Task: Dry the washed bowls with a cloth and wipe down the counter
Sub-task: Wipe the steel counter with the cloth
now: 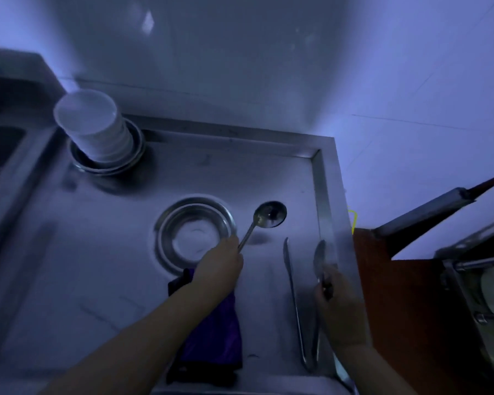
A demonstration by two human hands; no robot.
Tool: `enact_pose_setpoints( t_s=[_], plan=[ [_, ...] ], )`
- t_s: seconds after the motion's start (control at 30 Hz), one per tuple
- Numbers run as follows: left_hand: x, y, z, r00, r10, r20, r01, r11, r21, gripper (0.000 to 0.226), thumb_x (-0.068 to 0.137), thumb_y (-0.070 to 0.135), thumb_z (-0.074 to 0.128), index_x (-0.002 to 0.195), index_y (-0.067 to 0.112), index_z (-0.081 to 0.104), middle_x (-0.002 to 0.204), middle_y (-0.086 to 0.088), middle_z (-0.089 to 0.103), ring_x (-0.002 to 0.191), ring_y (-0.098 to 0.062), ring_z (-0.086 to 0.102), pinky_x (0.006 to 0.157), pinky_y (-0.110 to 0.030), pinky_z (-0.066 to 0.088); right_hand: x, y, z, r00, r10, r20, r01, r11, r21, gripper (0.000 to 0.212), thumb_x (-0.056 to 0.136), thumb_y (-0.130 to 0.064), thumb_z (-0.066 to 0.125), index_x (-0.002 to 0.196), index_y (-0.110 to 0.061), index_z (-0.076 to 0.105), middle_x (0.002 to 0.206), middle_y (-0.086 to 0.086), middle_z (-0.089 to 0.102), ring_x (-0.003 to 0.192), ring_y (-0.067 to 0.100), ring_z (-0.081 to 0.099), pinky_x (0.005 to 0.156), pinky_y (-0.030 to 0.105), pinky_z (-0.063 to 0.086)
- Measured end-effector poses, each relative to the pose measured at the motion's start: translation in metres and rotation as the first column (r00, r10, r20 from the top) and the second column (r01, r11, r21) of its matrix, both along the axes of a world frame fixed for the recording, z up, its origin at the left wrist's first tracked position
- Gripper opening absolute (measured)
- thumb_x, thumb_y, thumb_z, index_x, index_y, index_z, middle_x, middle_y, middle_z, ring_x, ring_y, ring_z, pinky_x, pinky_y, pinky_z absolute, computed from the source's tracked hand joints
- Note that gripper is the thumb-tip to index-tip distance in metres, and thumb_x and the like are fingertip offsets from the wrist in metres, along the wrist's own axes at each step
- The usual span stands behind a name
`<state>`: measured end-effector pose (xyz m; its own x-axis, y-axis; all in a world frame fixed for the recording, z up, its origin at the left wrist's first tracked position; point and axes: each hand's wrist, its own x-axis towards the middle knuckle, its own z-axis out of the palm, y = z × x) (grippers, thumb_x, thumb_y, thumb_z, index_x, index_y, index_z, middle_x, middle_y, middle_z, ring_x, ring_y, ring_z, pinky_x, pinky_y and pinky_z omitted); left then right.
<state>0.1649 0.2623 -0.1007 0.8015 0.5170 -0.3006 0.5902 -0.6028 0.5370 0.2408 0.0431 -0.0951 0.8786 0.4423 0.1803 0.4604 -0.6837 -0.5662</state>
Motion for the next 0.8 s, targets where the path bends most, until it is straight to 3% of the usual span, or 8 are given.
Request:
enact_pose_setpoints(
  t_s=[0.07, 0.17, 0.3, 0.37, 0.5, 0.57, 0.7, 0.8],
  plan=[
    [-0.039, 0.013, 0.003, 1.000, 0.010, -0.019, -0.010, 1.000, 0.000, 0.010, 0.097, 0.020, 0.041, 0.095, 0.011, 0.046, 0.090, -0.003, 0.053, 0.084, -0.022, 0.055, 0.069, -0.029, 0.039, -0.016, 0.018, 0.005, 0.999, 0.030, -0.012, -0.031, 1.000, -0.007, 0.044, 0.065, 0.019, 0.070, 0.104, -0.001, 0.066, 0.074, 0.013, 0.061, 0.064, 0.031, 0.060, 0.058, 0.033, 0.046],
    [-0.098, 0.035, 0.006, 0.996, 0.064, -0.061, -0.064, 0.998, 0.004, 0.014, 0.099, 0.022, 0.038, 0.086, 0.016, 0.037, 0.088, -0.001, 0.046, 0.081, -0.024, 0.058, 0.066, -0.032, 0.041, -0.046, 0.052, 0.011, 0.993, 0.039, -0.115, -0.037, 0.999, 0.020, 0.035, 0.075, 0.010, 0.067, 0.107, -0.003, 0.065, 0.082, 0.009, 0.063, 0.072, 0.024, 0.060, 0.064, 0.034, 0.049],
    [-0.168, 0.069, 0.014, 0.978, 0.209, -0.010, -0.207, 0.971, 0.117, 0.015, 0.088, 0.018, 0.060, 0.082, 0.013, 0.048, 0.075, 0.002, 0.047, 0.068, -0.026, 0.059, 0.054, -0.029, 0.040, -0.098, 0.112, 0.014, 0.980, 0.137, -0.147, -0.128, 0.989, 0.072, 0.036, 0.078, 0.006, 0.068, 0.111, -0.007, 0.063, 0.071, -0.001, 0.056, 0.059, 0.007, 0.050, 0.057, 0.014, 0.038],
    [-0.200, 0.089, 0.009, 0.955, 0.294, -0.045, -0.288, 0.952, 0.109, 0.021, 0.093, 0.021, 0.051, 0.078, 0.013, 0.038, 0.068, 0.008, 0.032, 0.068, -0.025, 0.055, 0.056, -0.029, 0.033, -0.124, 0.145, 0.012, 0.975, 0.177, -0.136, -0.168, 0.983, 0.076, 0.038, 0.077, 0.006, 0.070, 0.113, -0.005, 0.063, 0.076, 0.004, 0.061, 0.062, 0.011, 0.053, 0.058, 0.009, 0.034],
    [-0.251, 0.128, -0.010, 0.887, 0.457, -0.067, -0.452, 0.889, 0.073, 0.035, 0.094, 0.021, 0.044, 0.065, 0.020, 0.025, 0.065, 0.003, 0.035, 0.051, -0.014, 0.035, 0.049, -0.032, 0.023, -0.167, 0.207, -0.001, 0.945, 0.296, -0.143, -0.286, 0.955, 0.083, 0.036, 0.077, 0.008, 0.067, 0.112, 0.000, 0.063, 0.088, 0.012, 0.066, 0.076, 0.021, 0.061, 0.069, 0.018, 0.043],
    [-0.269, 0.147, -0.013, 0.872, 0.484, -0.068, -0.480, 0.874, 0.076, 0.030, 0.094, 0.022, 0.044, 0.068, 0.019, 0.029, 0.065, 0.002, 0.038, 0.051, -0.013, 0.037, 0.045, -0.029, 0.022, -0.184, 0.235, -0.009, 0.932, 0.319, -0.173, -0.310, 0.948, 0.076, 0.033, 0.080, 0.007, 0.062, 0.112, -0.002, 0.063, 0.089, 0.010, 0.063, 0.077, 0.021, 0.058, 0.070, 0.026, 0.047],
    [-0.284, 0.181, -0.021, 0.847, 0.523, -0.099, -0.521, 0.852, 0.042, 0.029, 0.094, 0.019, 0.046, 0.069, 0.015, 0.032, 0.065, -0.001, 0.043, 0.054, -0.018, 0.044, 0.047, -0.029, 0.030, -0.206, 0.278, -0.028, 0.927, 0.324, -0.192, -0.321, 0.946, 0.046, 0.030, 0.080, 0.006, 0.060, 0.109, -0.001, 0.063, 0.085, 0.008, 0.058, 0.073, 0.014, 0.046, 0.063, 0.016, 0.027],
    [-0.287, 0.196, -0.030, 0.854, 0.514, -0.082, -0.512, 0.858, 0.049, 0.024, 0.096, 0.021, 0.044, 0.075, 0.011, 0.039, 0.074, -0.006, 0.052, 0.065, -0.023, 0.052, 0.056, -0.030, 0.038, -0.214, 0.302, -0.042, 0.924, 0.294, -0.245, -0.298, 0.954, 0.022, 0.031, 0.084, 0.000, 0.057, 0.115, -0.004, 0.061, 0.095, 0.011, 0.059, 0.076, 0.013, 0.044, 0.064, 0.017, 0.027]
  ],
)
